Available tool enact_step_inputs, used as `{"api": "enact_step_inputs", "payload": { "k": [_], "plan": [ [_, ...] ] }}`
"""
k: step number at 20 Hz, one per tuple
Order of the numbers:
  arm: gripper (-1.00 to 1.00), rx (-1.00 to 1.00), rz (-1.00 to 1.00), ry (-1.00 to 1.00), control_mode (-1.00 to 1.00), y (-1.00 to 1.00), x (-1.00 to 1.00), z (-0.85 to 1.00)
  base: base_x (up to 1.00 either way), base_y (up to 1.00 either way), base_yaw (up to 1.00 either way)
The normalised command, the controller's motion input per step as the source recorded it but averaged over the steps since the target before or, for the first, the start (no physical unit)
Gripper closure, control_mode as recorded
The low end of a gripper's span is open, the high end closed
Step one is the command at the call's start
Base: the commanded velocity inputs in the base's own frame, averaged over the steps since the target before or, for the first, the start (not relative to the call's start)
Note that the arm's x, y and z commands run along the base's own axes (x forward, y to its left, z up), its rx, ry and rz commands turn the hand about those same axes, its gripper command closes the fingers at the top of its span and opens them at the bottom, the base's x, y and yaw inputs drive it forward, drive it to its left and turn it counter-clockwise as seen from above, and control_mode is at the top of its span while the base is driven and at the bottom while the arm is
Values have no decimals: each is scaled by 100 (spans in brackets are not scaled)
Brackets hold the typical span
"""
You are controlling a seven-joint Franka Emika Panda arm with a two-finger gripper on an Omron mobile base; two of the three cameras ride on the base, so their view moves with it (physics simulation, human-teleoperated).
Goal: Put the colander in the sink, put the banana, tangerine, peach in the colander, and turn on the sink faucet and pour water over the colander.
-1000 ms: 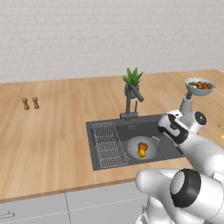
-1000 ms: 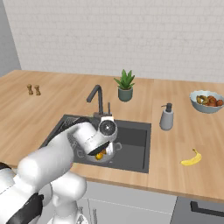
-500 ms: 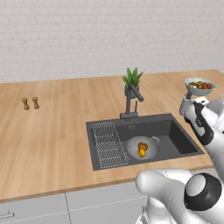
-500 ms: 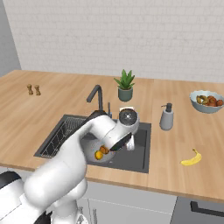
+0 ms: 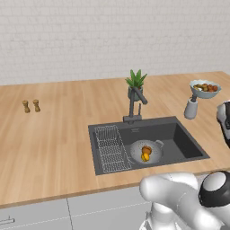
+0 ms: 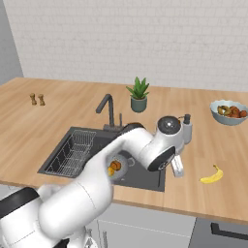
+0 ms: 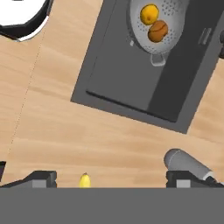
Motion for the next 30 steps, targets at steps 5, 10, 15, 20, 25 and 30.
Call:
{"api": "enact_step_inputs", "payload": {
  "k": [5, 10, 15, 20, 25, 30],
  "plan": [
    [-100, -35, -1, 32, -100, -70, -24, -24, 0, 0, 0],
    [-100, -6, 5, 12, -100, -47, 5, -72, 0, 0, 0],
    [-100, 0, 10, 4, -100, -37, 41, -51, 0, 0, 0],
    [-100, 0, 3, 15, -100, -37, 61, -21, 0, 0, 0],
    [-100, 0, 0, 26, -100, -63, 46, -35, 0, 0, 0],
    [-100, 8, 0, 2, -100, -64, 43, -38, 0, 0, 0]
  ]
}}
